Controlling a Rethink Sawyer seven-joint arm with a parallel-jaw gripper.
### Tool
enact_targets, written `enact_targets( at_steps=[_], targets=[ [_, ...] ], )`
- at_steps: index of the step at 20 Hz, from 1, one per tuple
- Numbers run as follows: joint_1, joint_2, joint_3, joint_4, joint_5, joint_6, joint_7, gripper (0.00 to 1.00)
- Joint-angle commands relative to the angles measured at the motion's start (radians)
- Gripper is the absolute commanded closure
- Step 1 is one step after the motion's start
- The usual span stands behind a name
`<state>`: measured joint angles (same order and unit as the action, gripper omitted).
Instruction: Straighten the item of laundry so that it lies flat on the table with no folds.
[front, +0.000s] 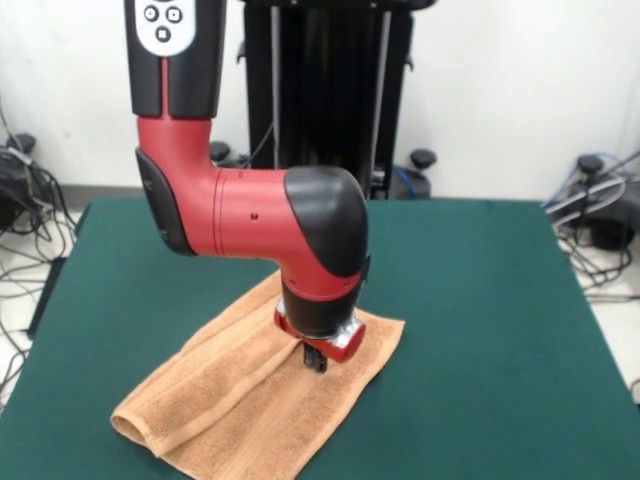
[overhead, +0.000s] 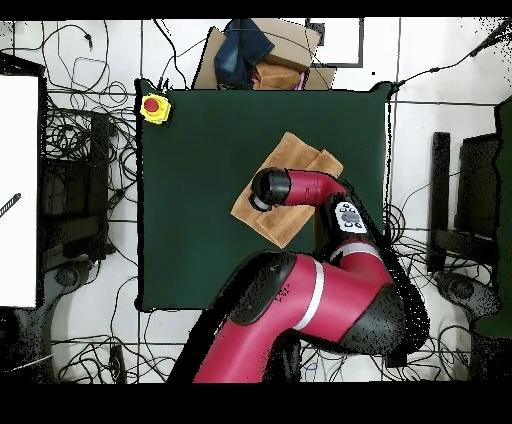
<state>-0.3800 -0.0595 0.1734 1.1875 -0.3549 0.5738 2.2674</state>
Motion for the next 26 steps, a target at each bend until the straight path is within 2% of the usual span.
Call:
enact_targets(
  at_steps=[1, 7, 12, 15, 18, 21, 26],
  targets=[
    [0.120, 0.231, 0.201, -0.043, 0.089, -0.352, 0.180, 1.00],
    [0.182, 0.247, 0.170, -0.095, 0.159, -0.394, 0.287, 1.00],
    [0.215, 0.263, 0.144, -0.132, 0.219, -0.398, 0.293, 1.00],
    [0.265, 0.223, 0.037, -0.132, 0.220, -0.212, 0.251, 1.00],
    [0.237, 0.140, -0.027, -0.008, 0.145, -0.112, 0.110, 1.00],
    [0.220, 0.070, -0.099, 0.116, 0.066, -0.112, 0.038, 1.00],
    [0.117, -0.063, -0.079, 0.330, -0.030, -0.177, -0.090, 1.00]
  ],
)
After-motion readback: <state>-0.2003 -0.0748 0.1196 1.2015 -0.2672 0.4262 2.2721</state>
